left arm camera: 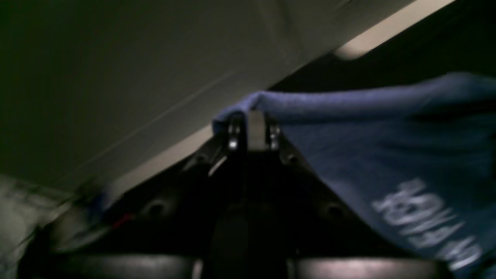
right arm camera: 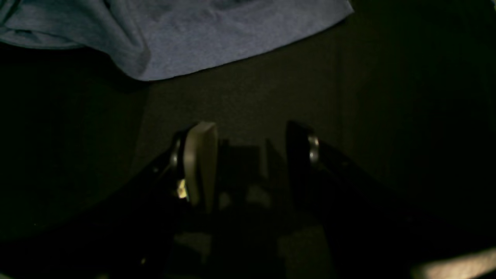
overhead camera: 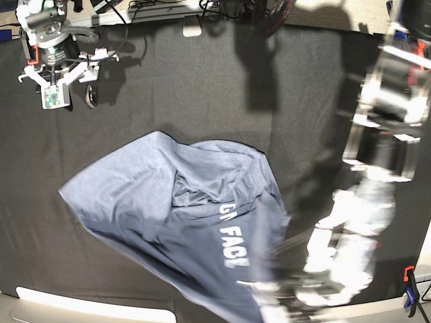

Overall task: Layout the t-shirt on the table in an organized manner, then fold the t-shirt properly
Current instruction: 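Lift the t-shirt with the left gripper and swing it across the table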

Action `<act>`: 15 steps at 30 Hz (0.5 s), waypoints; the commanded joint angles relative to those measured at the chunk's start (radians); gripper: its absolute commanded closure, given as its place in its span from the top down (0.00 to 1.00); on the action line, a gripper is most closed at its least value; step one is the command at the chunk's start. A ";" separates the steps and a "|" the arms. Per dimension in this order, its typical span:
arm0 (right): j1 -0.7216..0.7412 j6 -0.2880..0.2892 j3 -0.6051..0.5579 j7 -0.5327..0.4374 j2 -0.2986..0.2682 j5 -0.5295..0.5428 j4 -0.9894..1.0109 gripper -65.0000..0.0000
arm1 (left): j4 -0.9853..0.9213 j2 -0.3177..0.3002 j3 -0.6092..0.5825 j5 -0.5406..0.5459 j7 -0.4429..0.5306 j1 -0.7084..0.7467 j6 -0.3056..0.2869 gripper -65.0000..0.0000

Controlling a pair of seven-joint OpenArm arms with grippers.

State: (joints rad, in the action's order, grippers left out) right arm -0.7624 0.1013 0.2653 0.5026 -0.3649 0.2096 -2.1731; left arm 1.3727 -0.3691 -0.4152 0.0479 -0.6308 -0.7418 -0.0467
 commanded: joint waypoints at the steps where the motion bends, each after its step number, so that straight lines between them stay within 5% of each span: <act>1: -0.002 -0.002 0.008 -0.024 -0.009 -0.001 -0.017 0.44 | 0.016 -0.045 0.011 -0.006 0.025 -0.029 0.026 0.00; 9: 0.003 -0.002 0.008 -0.025 -0.009 -0.001 -0.017 0.44 | 0.014 -0.375 0.022 -0.028 0.056 0.016 0.086 0.00; 15: 0.003 -0.002 0.008 -0.029 -0.009 -0.001 -0.017 0.44 | 0.016 -0.547 0.220 0.052 0.082 0.007 0.079 0.00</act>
State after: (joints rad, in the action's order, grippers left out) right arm -0.7589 0.1017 0.2649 0.4988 -0.3653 0.2100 -2.1731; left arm 1.3727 -0.8986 -0.2039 0.1097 -0.5766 -0.7052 0.0181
